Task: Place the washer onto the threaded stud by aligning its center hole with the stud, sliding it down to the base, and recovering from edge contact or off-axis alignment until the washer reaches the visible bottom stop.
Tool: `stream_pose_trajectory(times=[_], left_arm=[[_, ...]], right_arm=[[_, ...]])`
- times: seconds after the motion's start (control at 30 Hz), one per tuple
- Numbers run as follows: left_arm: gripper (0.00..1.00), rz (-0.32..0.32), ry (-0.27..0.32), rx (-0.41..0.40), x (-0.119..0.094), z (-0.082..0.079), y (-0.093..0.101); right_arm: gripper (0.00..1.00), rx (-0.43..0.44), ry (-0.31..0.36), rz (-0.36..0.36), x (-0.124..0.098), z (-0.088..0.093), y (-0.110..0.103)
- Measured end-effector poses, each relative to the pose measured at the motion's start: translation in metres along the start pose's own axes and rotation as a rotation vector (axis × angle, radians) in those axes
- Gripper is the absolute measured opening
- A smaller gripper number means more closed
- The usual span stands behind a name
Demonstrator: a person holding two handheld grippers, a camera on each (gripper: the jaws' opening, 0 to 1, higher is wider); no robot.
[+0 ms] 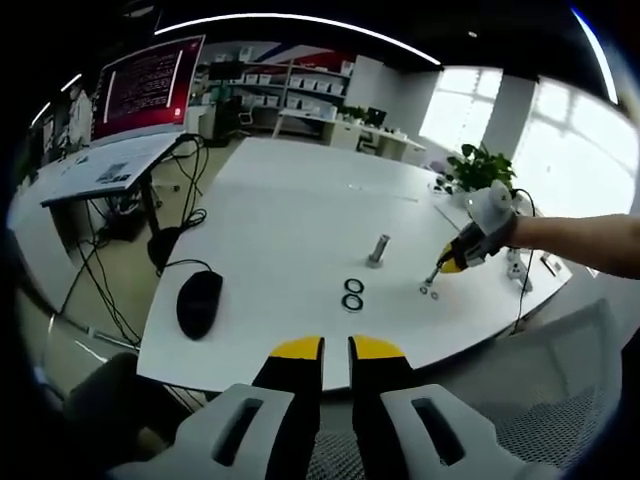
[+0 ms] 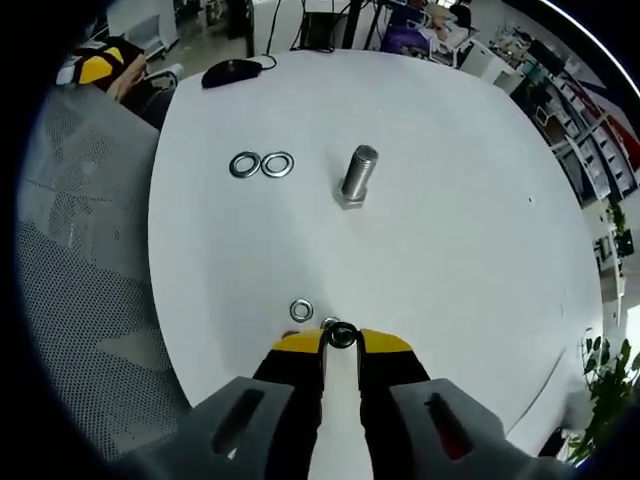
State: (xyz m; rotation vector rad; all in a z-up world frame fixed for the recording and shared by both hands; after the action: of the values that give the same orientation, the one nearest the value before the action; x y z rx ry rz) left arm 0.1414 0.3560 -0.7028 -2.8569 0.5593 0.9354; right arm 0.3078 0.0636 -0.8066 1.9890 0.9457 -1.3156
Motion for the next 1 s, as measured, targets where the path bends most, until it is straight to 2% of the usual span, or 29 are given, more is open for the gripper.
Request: stream_pose_trajectory(times=[0.6,0.7,0.83,1.0], left_arm=[[0.07,-0.029,0.008,-0.022,0.0,-0.001,-0.004],[0.07,-0.029,0.006,-0.021,0.0,0.0,-0.004],[0.07,-0.033,0.0,-0.021,0.0,0.0,-0.004],[0.07,-0.036,0.003,-0.025,0.0,0.0,-0.005]], right_arm=[[0.13,-0.02,-0.046,-0.031,0.036,0.013,-0.004],[0.13,-0.016,-0.034,-0.038,0.035,0.011,-0.006],[0.15,-0.065,-0.028,-0.063,0.035,0.01,-0.012],[0.22,-0.097,-0.03,-0.063,0.036,0.014,-0.014]])
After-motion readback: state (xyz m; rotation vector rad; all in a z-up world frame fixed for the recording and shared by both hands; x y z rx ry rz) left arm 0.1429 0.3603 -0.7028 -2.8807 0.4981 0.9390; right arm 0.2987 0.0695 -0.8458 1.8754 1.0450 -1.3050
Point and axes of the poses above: the point that each gripper's makers call its tool centre point, and the gripper's own axes: x roughly forward along the fingers, y roughly to its right, z roughly out of its underside, the point moved 2 cm from there along -x, roughly backward along the fingers, and after that the axes turned 15 degrees about x, right-handed, at the moved point
